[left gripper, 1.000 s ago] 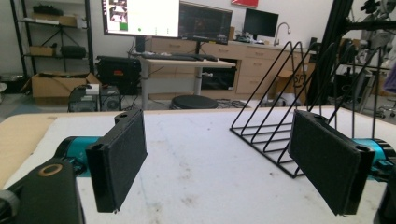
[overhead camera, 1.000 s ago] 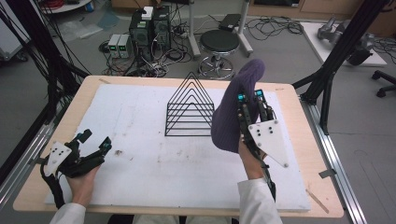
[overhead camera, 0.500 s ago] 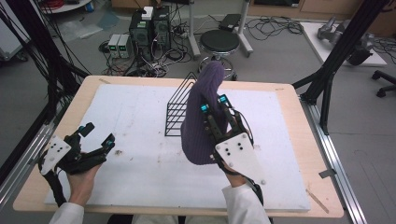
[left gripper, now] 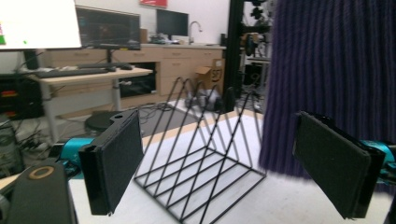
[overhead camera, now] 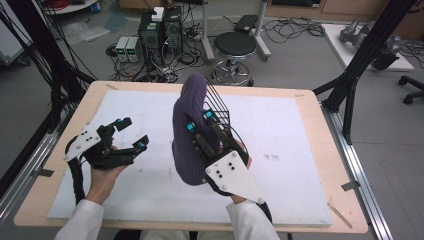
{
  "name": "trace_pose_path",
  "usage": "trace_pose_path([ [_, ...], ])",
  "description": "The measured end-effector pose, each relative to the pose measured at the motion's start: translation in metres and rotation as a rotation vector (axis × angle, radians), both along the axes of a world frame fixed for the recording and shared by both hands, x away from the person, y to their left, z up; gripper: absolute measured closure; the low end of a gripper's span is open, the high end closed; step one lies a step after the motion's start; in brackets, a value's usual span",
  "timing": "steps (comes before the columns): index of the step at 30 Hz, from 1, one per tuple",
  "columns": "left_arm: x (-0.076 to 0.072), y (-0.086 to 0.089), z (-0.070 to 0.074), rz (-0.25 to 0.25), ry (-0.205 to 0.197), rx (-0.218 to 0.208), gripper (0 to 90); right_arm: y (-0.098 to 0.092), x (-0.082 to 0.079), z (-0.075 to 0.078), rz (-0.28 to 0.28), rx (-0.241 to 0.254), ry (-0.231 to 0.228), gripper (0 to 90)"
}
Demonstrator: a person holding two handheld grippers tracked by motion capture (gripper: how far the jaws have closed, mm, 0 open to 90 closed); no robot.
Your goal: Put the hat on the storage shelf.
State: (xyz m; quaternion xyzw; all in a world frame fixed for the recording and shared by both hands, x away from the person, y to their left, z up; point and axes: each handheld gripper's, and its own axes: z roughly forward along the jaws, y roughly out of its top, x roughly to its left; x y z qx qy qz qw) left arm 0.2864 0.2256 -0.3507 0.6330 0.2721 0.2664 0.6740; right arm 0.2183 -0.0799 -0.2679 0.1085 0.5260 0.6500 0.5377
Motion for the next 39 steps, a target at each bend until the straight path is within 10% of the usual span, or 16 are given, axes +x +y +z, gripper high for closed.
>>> trace_pose_path([
  [16, 0.014, -0.03, -0.001, -0.26, 0.073, -0.069, 21.7, 0.002, -0.006, 0.0, 0.12, -0.021, -0.011, 79.1],
  [22, 0.018, -0.038, 0.0, -0.433, 0.121, -0.148, 31.1, 0.001, -0.008, -0.001, 0.185, -0.032, -0.037, 79.1],
  [28, 0.025, -0.048, 0.0, -0.505, 0.163, -0.126, 40.4, 0.004, -0.009, -0.002, 0.197, -0.05, -0.043, 78.9],
  [33, 0.023, -0.053, 0.001, -0.502, 0.135, -0.099, 75.4, 0.001, -0.008, -0.003, 0.192, -0.041, -0.04, 78.9],
  [39, 0.019, -0.052, 0.003, -0.443, 0.096, -0.068, 84.1, -0.006, -0.006, -0.004, 0.162, -0.039, -0.03, 78.8],
])
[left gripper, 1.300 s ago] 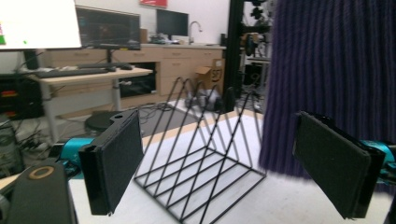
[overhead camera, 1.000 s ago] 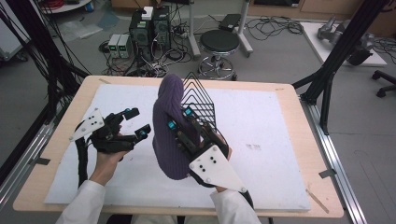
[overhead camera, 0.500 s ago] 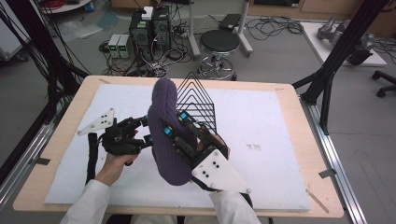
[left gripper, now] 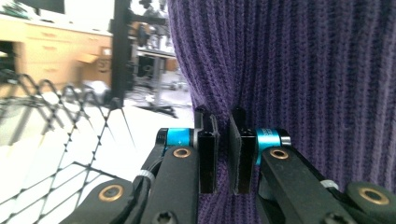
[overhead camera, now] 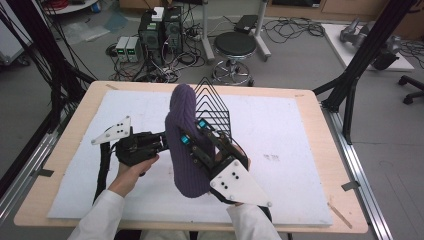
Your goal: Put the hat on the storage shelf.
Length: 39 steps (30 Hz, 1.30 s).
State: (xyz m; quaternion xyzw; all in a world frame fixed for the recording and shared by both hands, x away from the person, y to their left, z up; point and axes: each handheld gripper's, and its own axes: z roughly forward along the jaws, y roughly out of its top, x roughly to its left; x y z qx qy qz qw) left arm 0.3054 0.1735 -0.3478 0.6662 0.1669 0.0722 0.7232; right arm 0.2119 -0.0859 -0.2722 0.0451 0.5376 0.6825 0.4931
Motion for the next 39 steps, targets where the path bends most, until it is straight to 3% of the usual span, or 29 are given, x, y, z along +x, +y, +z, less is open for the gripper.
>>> trace_pose_path([
  [10, -0.002, 0.005, 0.003, 0.089, -0.029, -0.014, 84.6, -0.008, 0.003, 0.001, -0.041, 0.016, 0.015, 78.8],
  [13, -0.003, 0.009, 0.003, 0.142, -0.048, -0.015, 84.4, -0.011, 0.004, 0.001, -0.057, 0.015, 0.016, 78.8],
  [23, -0.001, 0.025, 0.004, 0.277, -0.076, -0.069, 84.2, -0.02, 0.015, 0.002, -0.116, 0.014, 0.065, 78.5],
  [27, 0.0, 0.027, 0.005, 0.313, -0.088, -0.076, 84.2, -0.022, 0.02, 0.003, -0.146, 0.023, 0.097, 78.5],
  [30, 0.001, 0.028, 0.005, 0.341, -0.093, -0.081, 84.2, -0.023, 0.024, 0.005, -0.203, 0.025, 0.126, 78.7],
  [37, 0.006, 0.029, 0.004, 0.383, -0.121, -0.088, 84.3, -0.03, 0.03, 0.007, -0.225, 0.07, 0.18, 79.5],
  [39, 0.006, 0.028, 0.005, 0.393, -0.135, -0.081, 84.3, -0.03, 0.032, 0.007, -0.241, 0.066, 0.175, 79.6],
])
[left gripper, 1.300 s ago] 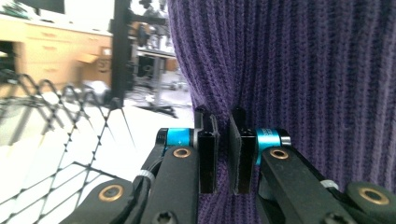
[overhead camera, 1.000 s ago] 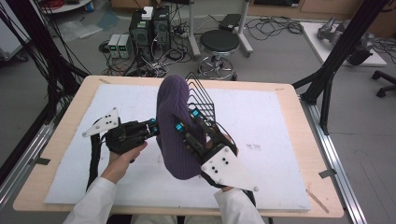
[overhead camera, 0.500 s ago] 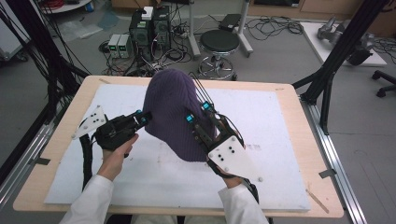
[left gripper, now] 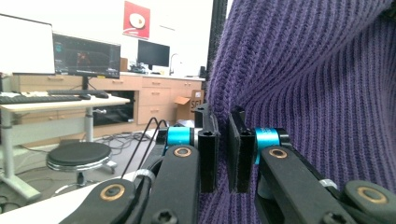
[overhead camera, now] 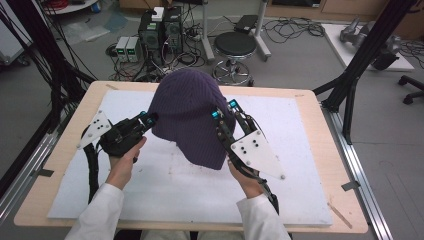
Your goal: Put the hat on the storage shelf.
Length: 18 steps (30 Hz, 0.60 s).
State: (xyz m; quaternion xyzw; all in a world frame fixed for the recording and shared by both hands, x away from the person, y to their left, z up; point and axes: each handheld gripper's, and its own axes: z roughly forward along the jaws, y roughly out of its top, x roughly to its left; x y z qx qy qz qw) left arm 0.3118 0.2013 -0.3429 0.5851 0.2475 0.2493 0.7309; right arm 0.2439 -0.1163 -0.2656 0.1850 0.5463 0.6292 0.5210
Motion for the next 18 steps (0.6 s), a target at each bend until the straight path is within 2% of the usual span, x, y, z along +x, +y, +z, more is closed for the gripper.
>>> trace_pose_path([
  [6, 0.011, -0.007, 0.004, 0.025, -0.024, 0.016, 84.3, -0.003, 0.009, 0.002, -0.014, 0.013, 0.014, 79.6],
  [12, 0.023, -0.016, 0.019, 0.054, -0.055, 0.038, 84.3, -0.013, 0.034, 0.011, -0.052, 0.009, 0.016, 79.2],
  [18, 0.036, -0.027, 0.032, 0.079, -0.057, 0.049, 84.2, -0.021, 0.061, 0.022, -0.102, -0.008, 0.023, 79.1],
])
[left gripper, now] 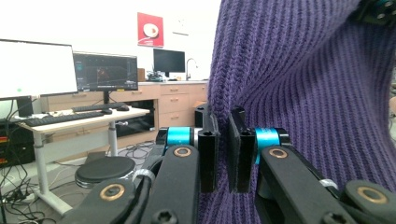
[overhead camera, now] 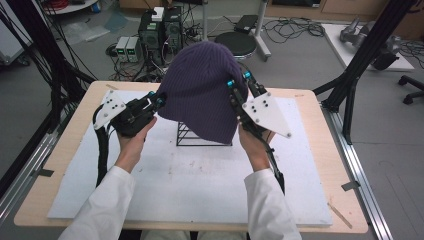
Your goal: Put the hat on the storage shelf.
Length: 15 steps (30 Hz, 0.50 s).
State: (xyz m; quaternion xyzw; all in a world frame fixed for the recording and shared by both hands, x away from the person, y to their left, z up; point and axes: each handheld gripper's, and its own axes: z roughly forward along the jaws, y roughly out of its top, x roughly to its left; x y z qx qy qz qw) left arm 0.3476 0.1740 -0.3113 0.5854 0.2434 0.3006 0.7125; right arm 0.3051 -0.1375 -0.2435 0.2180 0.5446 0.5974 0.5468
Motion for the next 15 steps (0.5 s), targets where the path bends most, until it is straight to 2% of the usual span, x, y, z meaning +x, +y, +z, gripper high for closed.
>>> trace_pose_path([
  [8, 0.017, -0.019, 0.02, 0.029, -0.008, -0.012, 84.2, -0.008, 0.033, 0.011, -0.105, -0.002, 0.008, 79.2],
  [11, 0.023, -0.027, 0.025, 0.034, -0.013, 0.011, 84.2, -0.012, 0.044, 0.015, -0.147, -0.021, 0.006, 79.2],
  [15, 0.029, -0.036, 0.029, 0.03, -0.017, 0.018, 84.2, -0.018, 0.056, 0.02, -0.19, -0.033, 0.01, 79.2],
])
